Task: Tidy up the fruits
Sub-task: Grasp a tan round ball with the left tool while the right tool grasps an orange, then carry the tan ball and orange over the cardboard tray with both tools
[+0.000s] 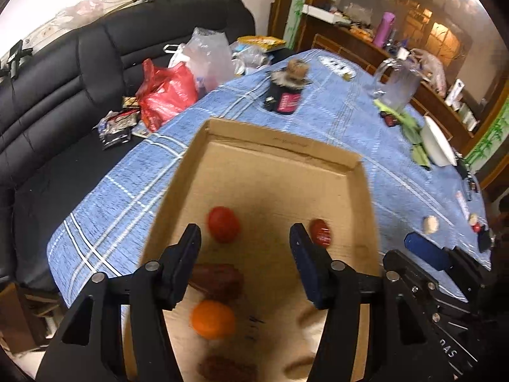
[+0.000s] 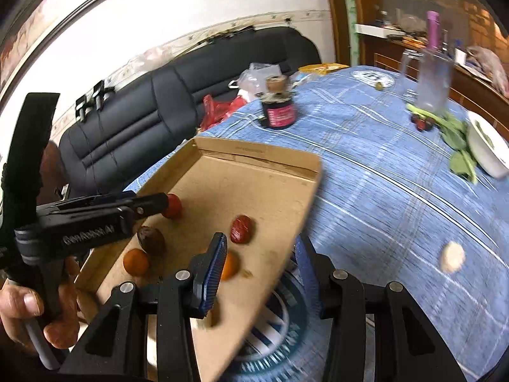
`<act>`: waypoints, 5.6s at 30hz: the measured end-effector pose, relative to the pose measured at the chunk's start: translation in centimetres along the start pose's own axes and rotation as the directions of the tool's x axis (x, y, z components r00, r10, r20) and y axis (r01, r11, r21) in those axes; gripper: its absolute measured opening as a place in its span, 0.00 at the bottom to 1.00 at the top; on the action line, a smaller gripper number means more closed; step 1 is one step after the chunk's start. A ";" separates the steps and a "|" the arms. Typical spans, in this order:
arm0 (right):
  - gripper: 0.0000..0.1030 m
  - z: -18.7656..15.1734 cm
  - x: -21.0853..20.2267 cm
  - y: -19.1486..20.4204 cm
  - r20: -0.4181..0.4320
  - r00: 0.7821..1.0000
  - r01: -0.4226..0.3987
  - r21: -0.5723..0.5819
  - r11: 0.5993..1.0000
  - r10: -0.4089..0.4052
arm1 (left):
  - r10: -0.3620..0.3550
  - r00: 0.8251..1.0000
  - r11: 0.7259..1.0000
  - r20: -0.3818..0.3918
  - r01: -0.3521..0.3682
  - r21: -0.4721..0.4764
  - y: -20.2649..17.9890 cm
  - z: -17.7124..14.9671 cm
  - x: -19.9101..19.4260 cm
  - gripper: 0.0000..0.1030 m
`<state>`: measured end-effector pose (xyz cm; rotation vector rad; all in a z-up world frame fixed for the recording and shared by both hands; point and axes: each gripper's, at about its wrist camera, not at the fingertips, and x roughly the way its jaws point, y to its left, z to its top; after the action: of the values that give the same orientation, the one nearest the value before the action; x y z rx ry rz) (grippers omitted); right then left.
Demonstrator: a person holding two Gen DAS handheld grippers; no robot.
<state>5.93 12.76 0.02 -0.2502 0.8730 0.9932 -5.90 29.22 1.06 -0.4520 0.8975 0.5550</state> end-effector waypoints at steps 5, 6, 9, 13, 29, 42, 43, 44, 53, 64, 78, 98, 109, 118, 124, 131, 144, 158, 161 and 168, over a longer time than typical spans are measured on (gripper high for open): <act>0.45 -2.2 -3.0 -2.8 0.023 0.999 0.034 0.069 0.997 -0.036 | -0.059 0.998 0.998 0.011 0.059 0.035 -2.9 -0.9 -1.1 0.58; 0.45 -2.6 -3.4 -3.3 0.025 0.999 0.039 0.079 0.996 -0.041 | -0.070 0.998 0.996 0.009 0.069 0.048 -3.7 -1.2 -1.3 0.58; 0.45 -4.1 -5.0 -4.8 0.030 0.997 0.065 0.110 0.992 -0.068 | -0.100 0.995 0.992 -0.002 0.100 0.081 -5.8 -2.0 -1.4 0.58; 0.45 -6.1 -6.8 -7.0 0.031 0.994 0.096 0.154 0.983 -0.102 | -0.130 0.991 0.984 -0.026 0.132 0.121 -8.5 -3.2 -1.5 0.58; 0.45 -11.8 -13.5 -16.2 0.051 0.973 0.198 0.323 0.925 -0.226 | -0.190 0.977 0.939 -0.098 0.210 0.273 -17.5 -6.8 -1.1 0.58; 0.46 -15.8 -19.1 -28.9 -0.015 0.892 0.406 0.468 0.785 -0.452 | -0.194 0.964 0.909 -0.181 0.246 0.338 -24.0 -5.6 3.7 0.58; 0.46 -15.7 -19.3 -30.0 -0.022 0.884 0.421 0.471 0.775 -0.467 | -0.190 0.965 0.907 -0.182 0.243 0.343 -24.6 -5.2 4.1 0.58; 0.46 -15.5 -19.2 -31.1 -0.034 0.877 0.436 0.471 0.767 -0.479 | -0.182 0.966 0.906 -0.183 0.237 0.350 -25.2 -4.9 4.6 0.58; 0.51 -14.6 -17.0 -35.3 -0.117 0.790 0.595 0.384 0.706 -0.603 | -0.127 0.968 0.898 -0.216 0.204 0.390 -29.3 -3.6 9.6 0.58; 0.29 -15.4 -17.8 -36.3 -0.123 0.774 0.610 0.409 0.679 -0.621 | -0.156 0.976 0.894 -0.154 0.205 0.398 -29.2 -3.0 9.9 0.25; 0.29 -12.6 -15.1 -24.6 0.028 0.930 0.335 0.350 0.875 -0.367 | -0.133 0.988 0.923 -0.075 0.152 0.353 -23.3 -4.6 4.6 0.25; 0.29 -10.1 -10.4 -13.7 0.036 0.982 0.174 0.215 0.961 -0.186 | -0.073 0.997 0.957 0.024 0.063 0.282 -16.0 -6.7 -0.3 0.25; 0.29 -9.6 -9.0 -9.6 0.034 0.992 0.116 0.166 0.979 -0.123 | -0.047 0.995 0.961 0.090 0.021 0.277 -13.9 -7.3 -2.0 0.25; 0.29 -8.8 -8.0 -7.1 0.029 0.995 0.092 0.122 0.988 -0.096 | -0.028 0.992 0.963 0.127 -0.007 0.268 -12.3 -7.4 -2.7 0.25; 0.29 -8.2 -7.5 -5.8 0.025 0.996 0.083 0.097 0.992 -0.086 | -0.021 0.989 0.967 0.143 -0.016 0.253 -11.1 -7.3 -3.1 0.25; 0.29 -7.6 -6.9 -4.5 0.023 0.997 0.072 0.075 0.995 -0.074 | -0.015 0.989 0.972 0.149 -0.021 0.233 -9.9 -7.1 -3.1 0.25; 0.29 -5.9 -4.7 -2.4 0.008 0.999 0.035 0.037 0.999 -0.035 | 0.007 0.990 0.980 0.141 -0.035 0.194 -7.4 -6.4 -2.6 0.26; 0.29 -1.0 -0.7 0.5 0.006 0.999 -0.042 -0.015 0.999 0.042 | -0.009 0.994 0.996 0.108 -0.001 0.093 -1.7 -1.0 -1.5 0.26; 0.29 0.5 0.7 0.9 -0.002 0.999 -0.054 -0.022 0.998 0.054 | 0.003 0.995 0.997 0.100 -0.011 0.079 -0.7 0.4 -0.9 0.26; 0.29 3.5 3.8 1.3 -0.022 0.998 -0.062 -0.026 0.998 0.062 | 0.022 0.998 0.997 0.067 -0.027 0.069 0.5 2.8 1.3 0.26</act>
<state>7.72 17.80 -0.31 -0.2582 0.8917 1.0619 -3.88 31.51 1.46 -0.3576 0.8578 0.5561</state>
